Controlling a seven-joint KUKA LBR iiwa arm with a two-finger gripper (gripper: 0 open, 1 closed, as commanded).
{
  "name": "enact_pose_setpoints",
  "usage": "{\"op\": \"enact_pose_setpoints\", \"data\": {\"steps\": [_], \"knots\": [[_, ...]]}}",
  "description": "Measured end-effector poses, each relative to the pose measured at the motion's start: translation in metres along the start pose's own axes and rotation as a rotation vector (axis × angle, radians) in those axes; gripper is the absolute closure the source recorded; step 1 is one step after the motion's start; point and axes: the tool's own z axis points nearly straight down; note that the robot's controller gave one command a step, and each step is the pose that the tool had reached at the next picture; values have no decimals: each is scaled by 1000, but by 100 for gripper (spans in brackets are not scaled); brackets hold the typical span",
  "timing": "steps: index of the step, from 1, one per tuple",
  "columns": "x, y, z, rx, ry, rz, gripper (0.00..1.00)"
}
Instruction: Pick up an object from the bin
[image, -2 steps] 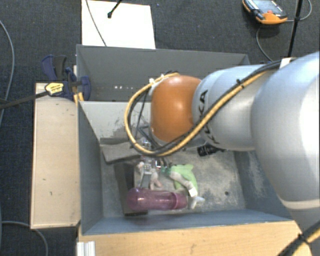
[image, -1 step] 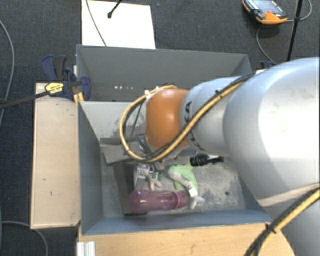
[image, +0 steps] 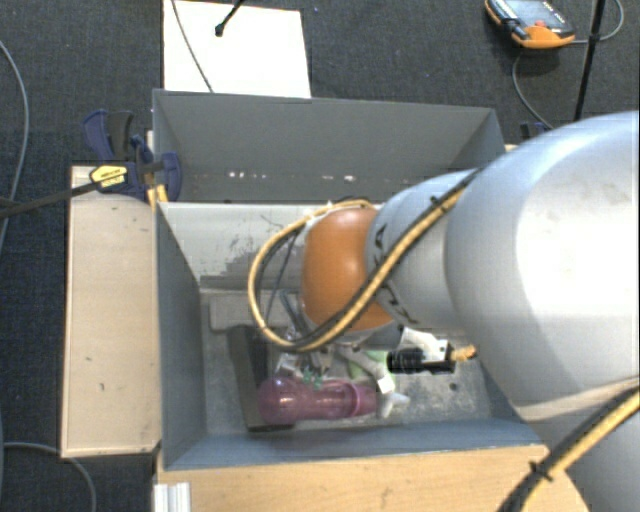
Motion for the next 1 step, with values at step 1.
{"op": "enact_pose_setpoints", "data": {"steps": [1], "knots": [[0,0,0,0,0,1,100]]}}
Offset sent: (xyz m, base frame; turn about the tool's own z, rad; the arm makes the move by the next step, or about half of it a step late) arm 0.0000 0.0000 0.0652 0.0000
